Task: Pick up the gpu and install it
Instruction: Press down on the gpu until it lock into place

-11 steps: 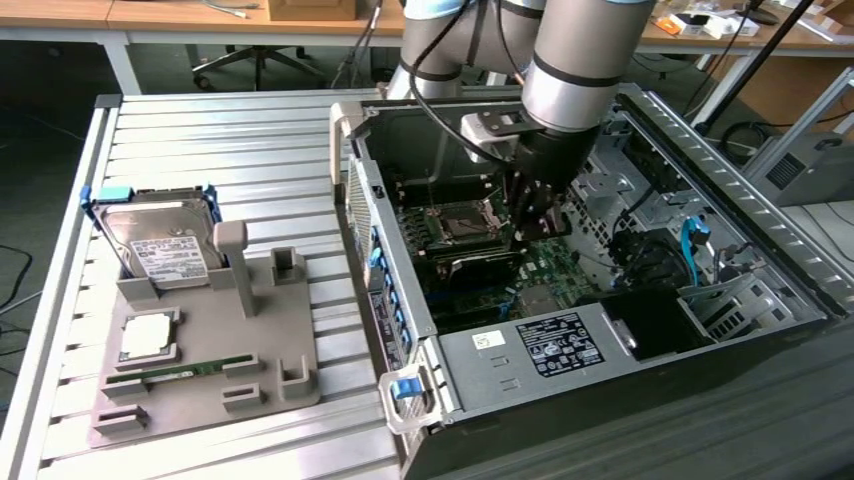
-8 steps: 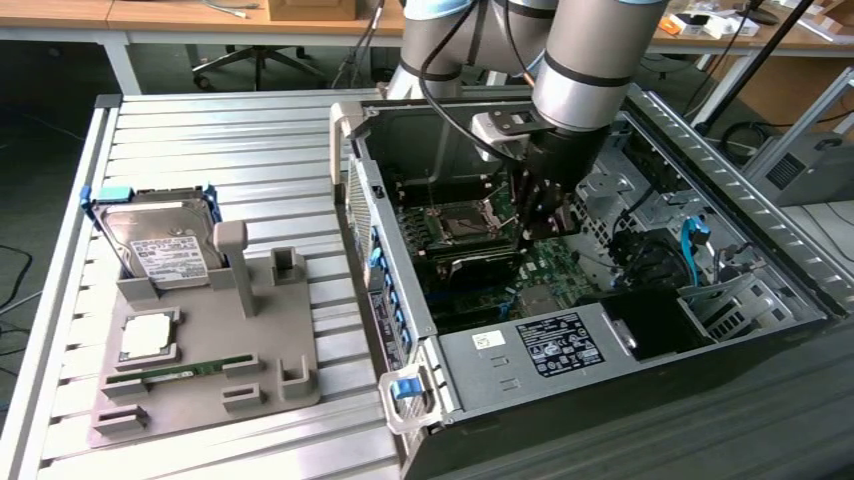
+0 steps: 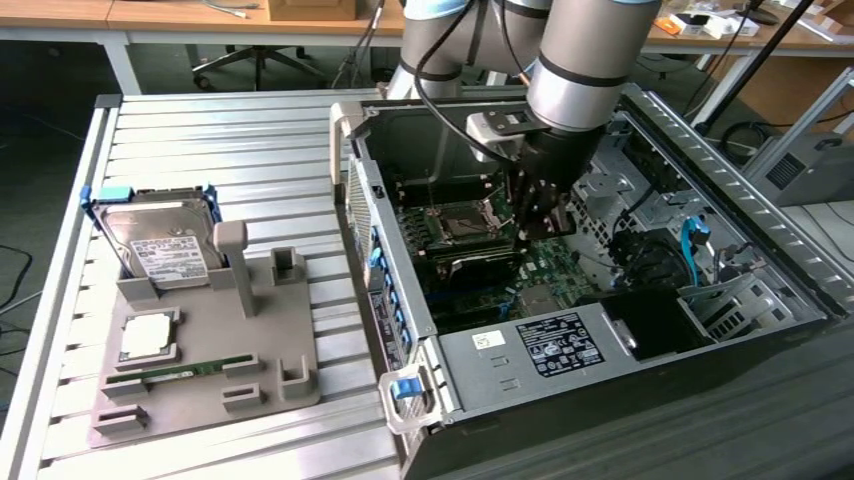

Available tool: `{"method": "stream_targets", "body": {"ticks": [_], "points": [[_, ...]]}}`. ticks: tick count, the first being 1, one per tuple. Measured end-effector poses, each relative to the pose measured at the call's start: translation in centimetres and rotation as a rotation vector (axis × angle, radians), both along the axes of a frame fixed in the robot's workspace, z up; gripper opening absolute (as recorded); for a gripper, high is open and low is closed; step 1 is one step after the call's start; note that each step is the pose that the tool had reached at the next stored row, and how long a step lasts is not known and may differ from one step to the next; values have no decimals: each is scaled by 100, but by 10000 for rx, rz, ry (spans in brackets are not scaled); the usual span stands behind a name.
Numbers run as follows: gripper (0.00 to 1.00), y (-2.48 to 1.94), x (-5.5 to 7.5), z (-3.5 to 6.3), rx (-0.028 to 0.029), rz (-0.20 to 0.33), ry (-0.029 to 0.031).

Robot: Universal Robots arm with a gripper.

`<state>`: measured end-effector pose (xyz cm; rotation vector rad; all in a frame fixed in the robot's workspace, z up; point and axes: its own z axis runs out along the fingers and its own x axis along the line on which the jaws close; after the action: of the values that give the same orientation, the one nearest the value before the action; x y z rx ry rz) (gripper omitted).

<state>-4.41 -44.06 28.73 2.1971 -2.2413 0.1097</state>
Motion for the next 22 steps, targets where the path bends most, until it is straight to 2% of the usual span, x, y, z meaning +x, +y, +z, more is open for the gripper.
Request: {"method": "stream_targets", "body": {"ticks": [9,12,14,19,22], "points": [[11,44,-364,-4,0,-3,-15],[11,44,-519,-15,-3,-3,-20],[11,44,-718,-28,-5,-2,-23],[11,44,-815,-70,-35,-2,-22],[11,45,-830,-75,-35,-2,-23]]}}
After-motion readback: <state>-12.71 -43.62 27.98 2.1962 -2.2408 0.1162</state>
